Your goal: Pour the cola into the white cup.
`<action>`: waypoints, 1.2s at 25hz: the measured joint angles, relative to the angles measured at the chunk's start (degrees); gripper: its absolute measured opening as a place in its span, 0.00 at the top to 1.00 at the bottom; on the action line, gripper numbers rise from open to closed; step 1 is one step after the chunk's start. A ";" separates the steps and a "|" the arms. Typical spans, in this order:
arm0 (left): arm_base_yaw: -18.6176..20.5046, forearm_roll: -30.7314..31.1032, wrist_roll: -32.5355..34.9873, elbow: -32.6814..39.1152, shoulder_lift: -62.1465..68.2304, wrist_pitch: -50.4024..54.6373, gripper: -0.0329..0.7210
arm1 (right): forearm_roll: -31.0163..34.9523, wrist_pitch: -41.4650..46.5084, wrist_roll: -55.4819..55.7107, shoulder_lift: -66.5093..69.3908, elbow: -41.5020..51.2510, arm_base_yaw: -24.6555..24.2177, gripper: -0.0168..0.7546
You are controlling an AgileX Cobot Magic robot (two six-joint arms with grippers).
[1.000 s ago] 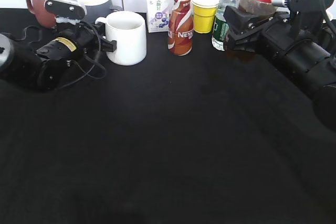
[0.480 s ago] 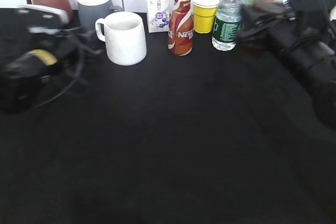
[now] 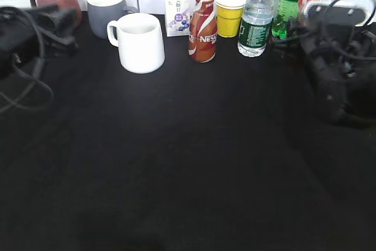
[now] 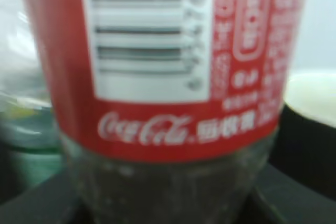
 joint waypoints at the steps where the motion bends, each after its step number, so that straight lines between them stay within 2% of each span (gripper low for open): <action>1: -0.37 0.65 -0.15 0.00 0.00 0.63 0.60 | -0.76 0.00 0.05 2.02 -1.44 -0.62 0.48; 5: -0.51 1.94 -0.28 0.00 0.00 0.87 0.60 | -2.86 -2.12 0.11 7.59 -6.58 -1.35 0.48; 8: -0.51 2.73 -0.33 0.00 0.00 1.04 0.60 | -3.14 -2.56 0.11 7.88 -6.74 -1.35 0.48; 9: -0.51 2.73 -0.33 0.00 0.00 1.04 0.60 | -3.14 -2.56 0.11 7.88 -6.74 -1.35 0.45; 12: -0.51 2.73 -0.33 0.00 0.00 1.10 0.60 | -3.14 -2.44 0.11 7.88 -6.69 -1.35 0.26; 14: -0.51 2.79 -0.33 0.00 0.00 1.16 0.60 | -2.95 -2.40 0.11 7.88 -6.64 -1.35 0.20; 22: -0.51 2.84 -0.39 0.00 0.00 1.16 0.60 | -6.64 -2.25 0.11 4.86 0.77 -1.35 0.19; 26: -0.51 2.84 -0.44 0.00 -1.47 2.87 0.60 | -6.97 -2.21 0.11 -2.31 6.69 -1.35 0.19; 27: -0.51 2.73 -0.44 0.00 -3.65 6.25 0.60 | -7.30 0.01 0.11 -5.77 8.19 -1.35 0.19; 28: -0.51 2.73 -0.44 -0.34 -6.13 13.03 0.60 | -7.49 7.33 0.11 -10.83 8.90 -1.35 0.20; 30: -0.51 -0.40 -0.44 -1.92 -11.01 32.96 0.60 | -7.73 32.85 0.11 -22.09 8.96 -1.35 0.21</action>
